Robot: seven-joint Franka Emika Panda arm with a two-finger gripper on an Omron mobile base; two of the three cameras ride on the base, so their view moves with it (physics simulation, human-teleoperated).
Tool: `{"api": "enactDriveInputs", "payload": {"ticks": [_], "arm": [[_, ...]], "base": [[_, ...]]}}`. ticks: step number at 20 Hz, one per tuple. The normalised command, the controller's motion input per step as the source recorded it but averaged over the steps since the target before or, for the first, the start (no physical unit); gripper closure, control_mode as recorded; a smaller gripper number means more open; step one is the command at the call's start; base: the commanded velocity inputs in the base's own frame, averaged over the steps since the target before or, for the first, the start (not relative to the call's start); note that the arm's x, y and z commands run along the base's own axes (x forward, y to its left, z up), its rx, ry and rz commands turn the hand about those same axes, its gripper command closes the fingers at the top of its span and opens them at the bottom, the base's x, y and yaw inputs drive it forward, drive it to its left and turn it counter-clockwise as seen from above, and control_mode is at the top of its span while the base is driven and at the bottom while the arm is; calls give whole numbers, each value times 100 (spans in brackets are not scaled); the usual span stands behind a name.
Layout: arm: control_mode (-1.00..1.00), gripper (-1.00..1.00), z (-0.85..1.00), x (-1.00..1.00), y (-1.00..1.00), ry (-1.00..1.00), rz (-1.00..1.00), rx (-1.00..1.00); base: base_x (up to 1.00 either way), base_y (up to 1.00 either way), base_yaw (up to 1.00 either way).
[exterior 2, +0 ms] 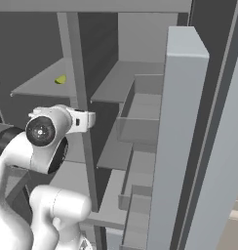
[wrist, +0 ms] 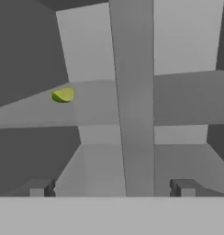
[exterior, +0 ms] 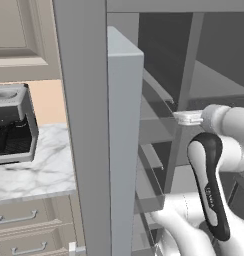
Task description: There is a bowl on the dining counter. Grab a lemon wedge from the fridge and place it in the bowl. Then get the liquor bottle and glass cup from the cabinet and place them next to the bowl.
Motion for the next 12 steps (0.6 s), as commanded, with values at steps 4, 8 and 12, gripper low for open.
{"api": "enactDriveInputs", "payload": {"ticks": [4, 8, 12], "arm": [[-100, -100, 51, -92, 8, -7, -6, 0], [-100, -100, 66, -35, 34, 0, -10, 0], [-100, -100, 33, 1, 64, 2, -15, 0]], "base": [[0, 0, 0], [0, 0, 0], [0, 0, 0]]}}
